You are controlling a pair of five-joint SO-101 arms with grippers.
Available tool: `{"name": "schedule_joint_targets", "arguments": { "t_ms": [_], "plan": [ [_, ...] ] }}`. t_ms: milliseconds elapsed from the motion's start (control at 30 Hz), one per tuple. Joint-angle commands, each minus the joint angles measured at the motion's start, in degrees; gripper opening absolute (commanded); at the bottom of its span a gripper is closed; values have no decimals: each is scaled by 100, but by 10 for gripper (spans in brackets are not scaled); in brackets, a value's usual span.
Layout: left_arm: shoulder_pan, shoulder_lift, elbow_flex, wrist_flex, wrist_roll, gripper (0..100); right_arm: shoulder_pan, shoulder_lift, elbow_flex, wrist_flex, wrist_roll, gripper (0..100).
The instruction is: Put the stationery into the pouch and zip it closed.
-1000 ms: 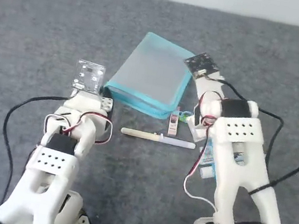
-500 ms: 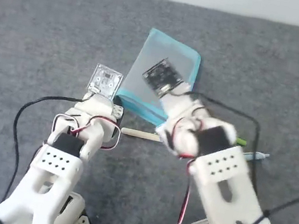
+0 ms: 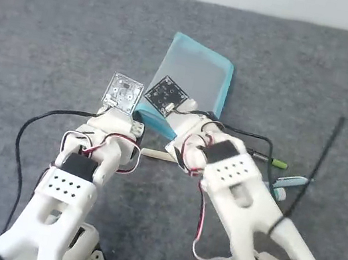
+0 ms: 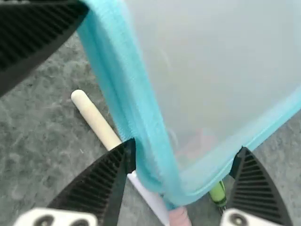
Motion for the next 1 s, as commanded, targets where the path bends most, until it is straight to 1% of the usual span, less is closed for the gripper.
{"name": "schedule_joint_targets", "arguments": {
  "t_ms": [0,100,233,400,500,533,600,700,767,833,967],
  "plan": [
    [44,-26,-400,26,-44,12,303,242,-554,-303,70,311],
    [53,-26,-391,26,-44,12,549,400,-756,-338,-246,310],
    [53,-26,-391,26,-44,12,716,347,-791,-374,-325,298],
    [308,-26,-356,132,-62,12,681,330,-791,-488,-334,135],
    [360,-26,-356,211,-70,12,664,382,-782,-567,-325,69],
    [334,-26,-356,211,-70,12,646,382,-765,-558,-290,65],
    [237,-26,-365,211,-70,12,646,382,-756,-514,-176,89],
    [97,-26,-382,202,-62,12,637,382,-782,-295,519,154],
    [18,-26,-400,202,-53,12,576,391,-782,-163,703,187],
    [-123,-26,-418,149,-44,12,505,426,-747,-75,888,195],
    [-879,9,-567,70,-35,12,514,620,-651,110,1635,197]
  ]
}}
